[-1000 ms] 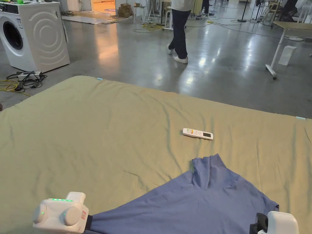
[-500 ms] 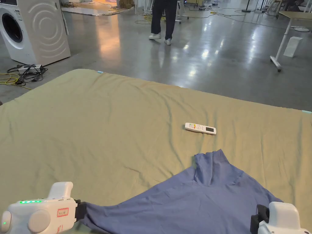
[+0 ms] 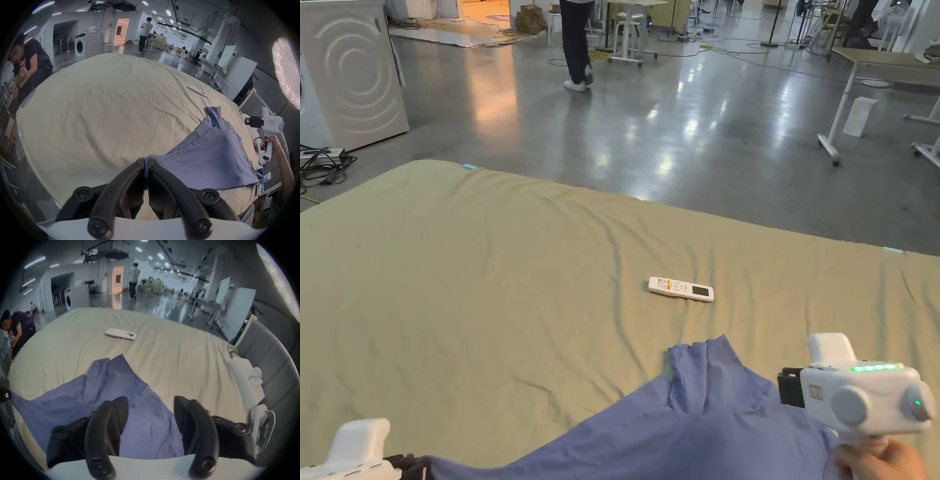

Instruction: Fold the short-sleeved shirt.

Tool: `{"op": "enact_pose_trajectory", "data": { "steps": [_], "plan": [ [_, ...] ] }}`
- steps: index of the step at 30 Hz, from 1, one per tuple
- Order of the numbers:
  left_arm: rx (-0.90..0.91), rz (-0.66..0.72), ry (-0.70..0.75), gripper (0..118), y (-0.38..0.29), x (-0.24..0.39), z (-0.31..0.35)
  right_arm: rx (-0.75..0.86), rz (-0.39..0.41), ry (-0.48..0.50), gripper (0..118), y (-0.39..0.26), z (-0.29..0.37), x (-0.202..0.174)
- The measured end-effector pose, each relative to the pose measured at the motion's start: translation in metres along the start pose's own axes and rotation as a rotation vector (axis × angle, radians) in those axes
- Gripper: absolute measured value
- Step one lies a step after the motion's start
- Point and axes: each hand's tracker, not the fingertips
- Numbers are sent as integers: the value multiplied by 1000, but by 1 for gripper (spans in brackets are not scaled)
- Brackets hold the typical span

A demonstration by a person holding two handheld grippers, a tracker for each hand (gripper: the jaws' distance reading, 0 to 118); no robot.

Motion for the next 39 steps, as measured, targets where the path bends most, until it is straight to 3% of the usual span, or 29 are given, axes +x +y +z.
{"op": "enact_pose_trajectory", "data": {
  "steps": [10, 12, 13, 14, 16, 21, 25, 31, 39],
  "plan": [
    [-31, 24, 28, 5, -7, -6, -7, -287, 57, 110, 66, 22, -116, -17],
    [-28, 31, 33, 5, -8, -6, -7, -352, 82, 61, 64, 13, -129, -20],
    [-30, 33, 33, 5, -8, -7, -8, -318, 63, 82, 60, 9, -127, -18],
    [-31, 33, 36, 5, -9, -9, -8, -265, 12, 103, 46, 8, -118, -18],
    [-34, 30, 37, 5, -9, -8, -9, -247, -20, 120, 4, 5, -112, -21],
    [-34, 29, 37, 5, -11, -8, -10, -177, 24, 82, 1, -4, -94, -26],
    [-17, 26, 27, 5, -8, -2, -6, -45, -10, 81, 0, -4, -57, -22],
    [42, 3, 5, 5, 4, 11, 11, 161, -87, 63, 0, 1, 33, -3],
    [173, -65, -61, 5, 50, 43, 42, 414, -94, -37, 0, 19, 166, 43]
  ]
}}
